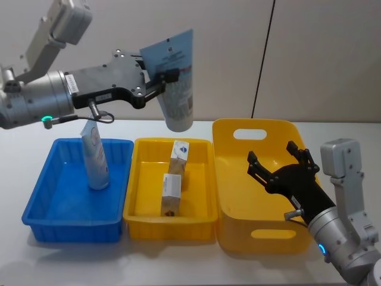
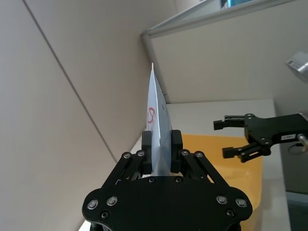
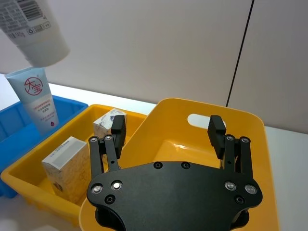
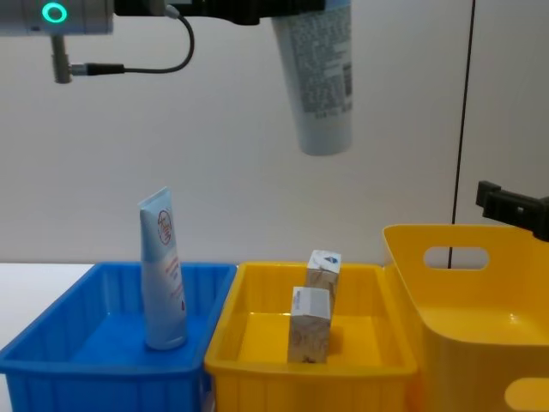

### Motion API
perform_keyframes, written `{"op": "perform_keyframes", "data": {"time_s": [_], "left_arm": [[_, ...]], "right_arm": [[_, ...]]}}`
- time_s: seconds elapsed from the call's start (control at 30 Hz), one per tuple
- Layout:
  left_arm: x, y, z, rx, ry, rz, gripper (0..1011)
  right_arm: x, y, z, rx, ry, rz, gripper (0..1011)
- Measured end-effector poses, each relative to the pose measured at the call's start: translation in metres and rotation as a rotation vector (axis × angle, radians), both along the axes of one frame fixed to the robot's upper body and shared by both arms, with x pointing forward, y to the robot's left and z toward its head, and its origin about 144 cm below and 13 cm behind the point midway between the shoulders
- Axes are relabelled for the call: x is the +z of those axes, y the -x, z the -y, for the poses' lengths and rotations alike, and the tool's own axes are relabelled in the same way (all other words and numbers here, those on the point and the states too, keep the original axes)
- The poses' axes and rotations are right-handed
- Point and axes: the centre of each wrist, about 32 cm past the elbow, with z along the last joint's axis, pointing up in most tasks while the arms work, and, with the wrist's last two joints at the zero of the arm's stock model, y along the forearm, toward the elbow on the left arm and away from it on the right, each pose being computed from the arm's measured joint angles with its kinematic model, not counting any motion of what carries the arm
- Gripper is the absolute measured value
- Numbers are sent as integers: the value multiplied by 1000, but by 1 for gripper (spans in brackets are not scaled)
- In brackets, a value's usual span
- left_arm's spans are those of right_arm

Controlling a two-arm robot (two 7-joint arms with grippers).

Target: Bimanual collaborative sorting of washing and personal care products

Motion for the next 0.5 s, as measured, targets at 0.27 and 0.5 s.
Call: {"op": "perform_keyframes", "data": {"time_s": [0.27,0.5], "left_arm": [[-7,-12,7,-65,2,-25,208],[-11,-18,11,-95,3,-36,207]], "right_arm": [[0,0,0,0,0,0,1002],[0,0,0,0,0,0,1002]]}}
